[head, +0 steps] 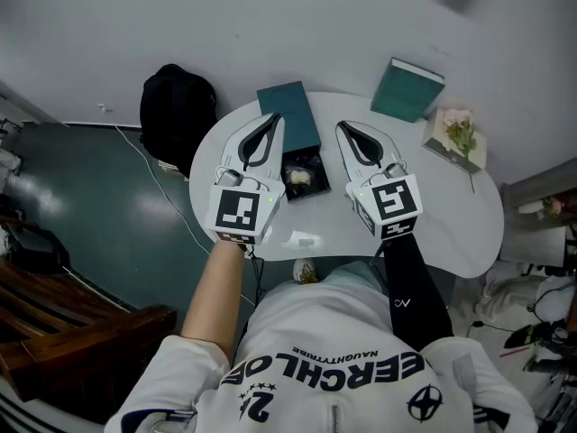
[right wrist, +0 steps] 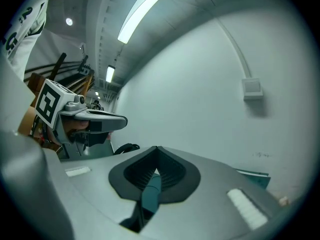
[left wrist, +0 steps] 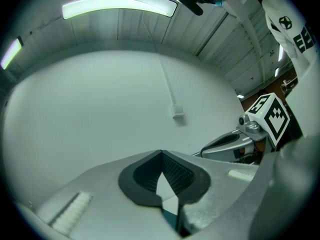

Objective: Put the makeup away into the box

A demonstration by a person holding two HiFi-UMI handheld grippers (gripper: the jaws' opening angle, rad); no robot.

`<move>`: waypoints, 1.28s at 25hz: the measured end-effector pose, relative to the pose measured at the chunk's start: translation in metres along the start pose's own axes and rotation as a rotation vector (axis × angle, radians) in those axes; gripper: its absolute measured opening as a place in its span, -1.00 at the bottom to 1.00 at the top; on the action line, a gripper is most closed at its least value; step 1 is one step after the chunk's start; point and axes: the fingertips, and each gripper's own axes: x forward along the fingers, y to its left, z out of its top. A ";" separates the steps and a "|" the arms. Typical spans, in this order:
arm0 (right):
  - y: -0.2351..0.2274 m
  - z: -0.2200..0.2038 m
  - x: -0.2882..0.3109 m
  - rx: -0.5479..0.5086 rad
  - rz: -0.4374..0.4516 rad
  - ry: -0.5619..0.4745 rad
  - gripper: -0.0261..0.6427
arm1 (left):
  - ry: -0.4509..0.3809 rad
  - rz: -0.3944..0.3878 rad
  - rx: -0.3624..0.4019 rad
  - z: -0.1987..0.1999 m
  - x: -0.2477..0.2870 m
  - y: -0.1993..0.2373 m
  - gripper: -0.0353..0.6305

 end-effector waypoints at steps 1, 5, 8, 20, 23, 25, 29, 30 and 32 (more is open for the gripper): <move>0.001 0.000 0.000 0.001 0.000 -0.001 -0.83 | -0.001 0.005 -0.004 0.000 -0.001 0.000 -0.89; 0.004 0.000 -0.002 -0.004 -0.006 0.003 -0.83 | -0.009 0.020 -0.017 0.002 -0.005 0.001 -0.89; 0.005 0.000 -0.004 -0.016 -0.003 0.001 -0.83 | -0.008 0.019 -0.013 0.002 -0.005 -0.002 -0.89; -0.001 0.005 -0.001 -0.044 -0.017 0.000 -0.83 | -0.016 0.031 -0.008 0.007 -0.003 0.002 -0.89; -0.004 0.005 0.000 -0.045 -0.019 -0.001 -0.83 | -0.013 0.031 -0.009 0.006 0.000 0.002 -0.89; -0.005 0.003 0.001 -0.041 -0.018 0.001 -0.83 | -0.013 0.033 -0.008 0.005 0.001 0.002 -0.89; -0.007 0.005 0.003 -0.036 -0.016 -0.005 -0.83 | -0.009 0.034 -0.009 0.004 0.002 0.003 -0.89; -0.007 0.005 0.004 -0.037 -0.015 -0.006 -0.83 | -0.008 0.034 -0.009 0.004 0.002 0.003 -0.89; -0.007 0.006 0.006 -0.037 -0.013 -0.006 -0.83 | -0.004 0.034 -0.007 0.002 0.003 0.004 -0.89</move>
